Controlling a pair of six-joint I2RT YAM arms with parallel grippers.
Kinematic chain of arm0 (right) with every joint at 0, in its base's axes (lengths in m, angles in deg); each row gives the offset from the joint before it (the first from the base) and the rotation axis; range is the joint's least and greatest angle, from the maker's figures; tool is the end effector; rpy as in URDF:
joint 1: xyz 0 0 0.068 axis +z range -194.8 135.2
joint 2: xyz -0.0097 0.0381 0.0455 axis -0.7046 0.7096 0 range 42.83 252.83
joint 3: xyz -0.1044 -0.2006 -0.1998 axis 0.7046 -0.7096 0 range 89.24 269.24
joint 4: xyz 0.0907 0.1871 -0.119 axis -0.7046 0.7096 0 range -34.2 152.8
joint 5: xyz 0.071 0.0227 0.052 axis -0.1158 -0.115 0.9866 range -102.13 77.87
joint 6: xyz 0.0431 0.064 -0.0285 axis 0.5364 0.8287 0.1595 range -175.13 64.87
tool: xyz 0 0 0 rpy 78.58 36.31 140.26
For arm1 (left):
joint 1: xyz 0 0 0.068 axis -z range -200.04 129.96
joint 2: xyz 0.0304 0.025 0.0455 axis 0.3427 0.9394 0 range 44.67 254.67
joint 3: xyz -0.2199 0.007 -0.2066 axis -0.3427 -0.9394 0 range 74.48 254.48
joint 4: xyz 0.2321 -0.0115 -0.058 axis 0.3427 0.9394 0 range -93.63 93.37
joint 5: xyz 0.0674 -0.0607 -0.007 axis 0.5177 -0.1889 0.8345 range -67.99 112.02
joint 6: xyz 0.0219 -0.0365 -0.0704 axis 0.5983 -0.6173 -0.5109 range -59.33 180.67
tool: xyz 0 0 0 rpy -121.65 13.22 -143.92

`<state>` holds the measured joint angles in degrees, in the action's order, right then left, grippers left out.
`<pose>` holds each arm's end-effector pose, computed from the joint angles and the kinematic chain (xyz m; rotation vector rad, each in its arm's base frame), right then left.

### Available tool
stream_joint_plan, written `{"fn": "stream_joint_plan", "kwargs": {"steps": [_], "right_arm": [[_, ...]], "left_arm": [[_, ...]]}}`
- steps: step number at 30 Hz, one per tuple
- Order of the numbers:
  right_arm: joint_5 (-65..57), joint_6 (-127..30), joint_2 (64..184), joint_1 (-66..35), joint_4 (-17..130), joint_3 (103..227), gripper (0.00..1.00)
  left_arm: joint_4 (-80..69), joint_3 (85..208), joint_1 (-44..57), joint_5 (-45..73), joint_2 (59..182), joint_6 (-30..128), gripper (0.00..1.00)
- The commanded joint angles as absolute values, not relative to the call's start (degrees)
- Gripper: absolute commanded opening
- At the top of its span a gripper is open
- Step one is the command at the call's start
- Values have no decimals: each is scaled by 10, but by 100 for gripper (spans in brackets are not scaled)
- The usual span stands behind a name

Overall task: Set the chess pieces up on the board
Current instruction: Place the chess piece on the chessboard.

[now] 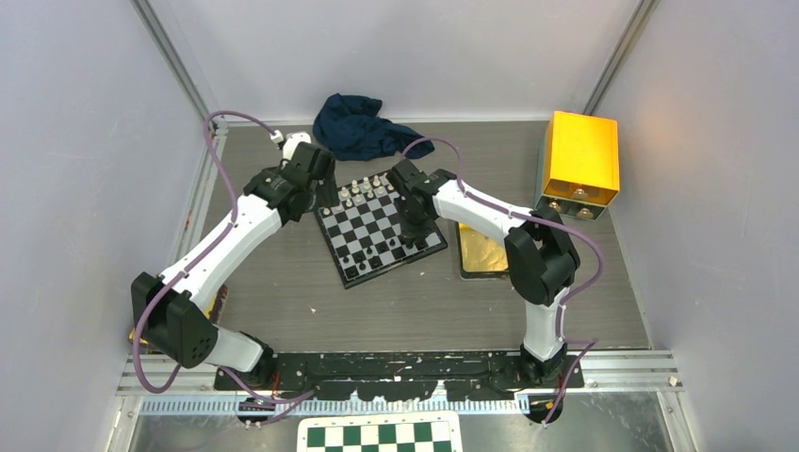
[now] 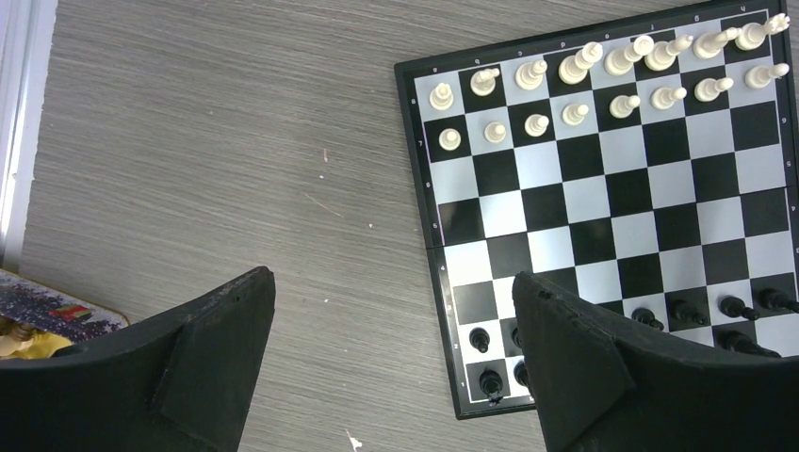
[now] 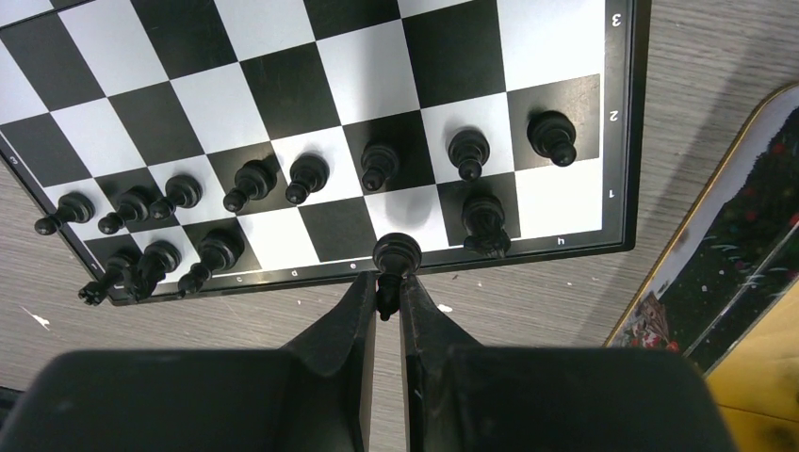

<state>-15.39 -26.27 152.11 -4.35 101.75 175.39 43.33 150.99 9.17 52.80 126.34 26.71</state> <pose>0.3041 0.2539 0.2232 -0.2680 2.7874 0.2284 0.2680 -0.1079 0.3372 -0.3135 2.2980 0.1264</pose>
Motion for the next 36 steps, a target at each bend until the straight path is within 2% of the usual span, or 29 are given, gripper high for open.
{"fn": "stream_joint_plan", "kwargs": {"steps": [1,36], "right_arm": [[-152,-258,1519,-40,999,1753,1],[-153,-265,1545,-39,981,1742,1]], "left_arm": [[414,1524,94,533,1261,275,97],[411,1521,94,530,1268,279,97]]}}
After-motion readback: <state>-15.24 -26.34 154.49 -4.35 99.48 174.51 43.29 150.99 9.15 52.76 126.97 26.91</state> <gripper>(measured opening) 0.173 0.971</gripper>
